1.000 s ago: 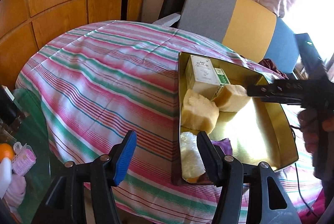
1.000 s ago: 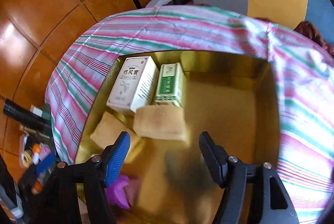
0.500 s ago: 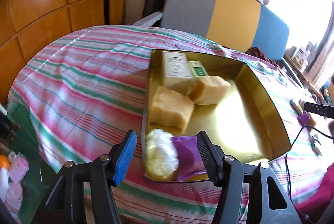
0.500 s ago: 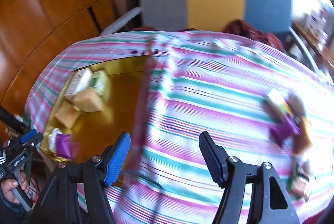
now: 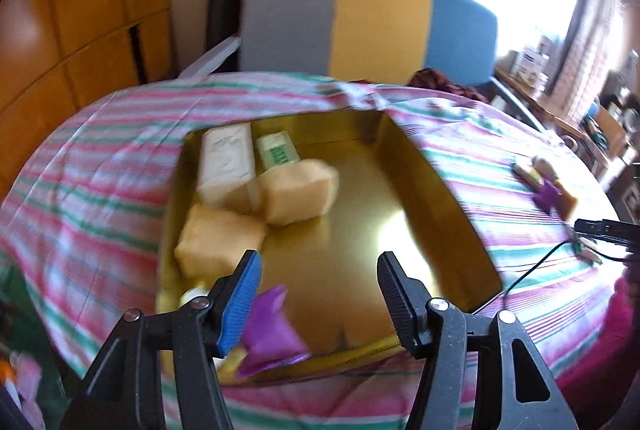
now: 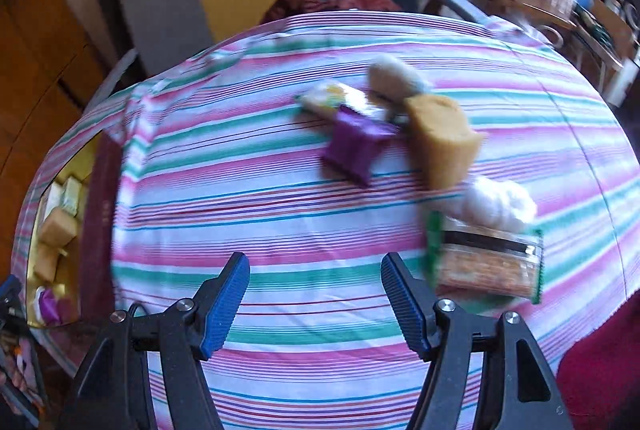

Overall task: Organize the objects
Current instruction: 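Move both tools back to the cloth and grasp the purple packet with the left tool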

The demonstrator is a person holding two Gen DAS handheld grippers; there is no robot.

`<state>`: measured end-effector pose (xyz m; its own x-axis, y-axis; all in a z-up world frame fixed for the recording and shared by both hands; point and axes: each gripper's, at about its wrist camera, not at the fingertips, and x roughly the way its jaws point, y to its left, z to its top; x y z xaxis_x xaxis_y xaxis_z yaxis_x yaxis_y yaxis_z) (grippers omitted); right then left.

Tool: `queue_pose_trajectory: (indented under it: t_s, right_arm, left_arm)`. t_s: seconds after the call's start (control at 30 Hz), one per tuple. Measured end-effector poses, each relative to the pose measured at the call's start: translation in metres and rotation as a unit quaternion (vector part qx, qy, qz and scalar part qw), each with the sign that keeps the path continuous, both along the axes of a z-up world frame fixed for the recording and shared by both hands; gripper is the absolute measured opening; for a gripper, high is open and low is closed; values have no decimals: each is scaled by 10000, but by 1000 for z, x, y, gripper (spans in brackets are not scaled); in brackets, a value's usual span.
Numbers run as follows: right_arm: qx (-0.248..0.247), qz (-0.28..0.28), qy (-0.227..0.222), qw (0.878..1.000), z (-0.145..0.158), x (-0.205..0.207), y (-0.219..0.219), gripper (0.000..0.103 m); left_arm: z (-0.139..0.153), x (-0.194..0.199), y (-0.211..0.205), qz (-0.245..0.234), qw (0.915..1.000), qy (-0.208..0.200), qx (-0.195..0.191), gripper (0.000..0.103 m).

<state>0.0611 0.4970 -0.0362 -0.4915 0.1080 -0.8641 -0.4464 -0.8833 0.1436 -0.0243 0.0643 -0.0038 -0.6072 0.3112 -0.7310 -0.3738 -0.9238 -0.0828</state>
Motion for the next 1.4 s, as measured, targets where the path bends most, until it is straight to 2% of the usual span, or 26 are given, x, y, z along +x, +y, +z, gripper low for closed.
queue_pose_trajectory:
  t_s: [0.07, 0.13, 0.27, 0.37, 0.53, 0.8, 1.0, 1.3, 1.4]
  right_arm:
    - [42, -514, 90, 9986, 3, 11, 18, 69]
    - [-123, -864, 276, 9958, 2, 22, 35, 70]
    - [-278, -1851, 590, 9806, 5, 47, 65, 70]
    - [-473, -2232, 841, 9700, 6, 61, 79, 69]
    - [-789, -2591, 1162, 9556, 6, 76, 92, 70]
    - [-1179, -2587, 1328, 9495, -1, 78, 96, 70]
    - [-1426, -2552, 1379, 9463, -7, 78, 99, 70]
    - [-1606, -2467, 1394, 9455, -10, 76, 100, 70]
    - [-1634, -2444, 1383, 9458, -11, 76, 100, 70]
  left_arm:
    - [7, -1, 21, -276, 9996, 73, -1, 61]
    - [13, -4, 42, -495, 9987, 109, 10, 61]
    - [27, -5, 89, -1051, 9940, 286, -44, 61]
    - [31, -6, 130, -1476, 9884, 338, -90, 61]
    - [23, -8, 208, -2137, 9766, 190, -168, 61]
    - [-11, -2, 319, -3013, 9526, -44, -427, 61]
    - [-36, -2, 373, -3407, 9386, -168, -516, 61]
    - [-66, -9, 430, -3600, 9296, -201, -757, 61]
    - [-76, -16, 443, -3578, 9302, -332, -749, 61]
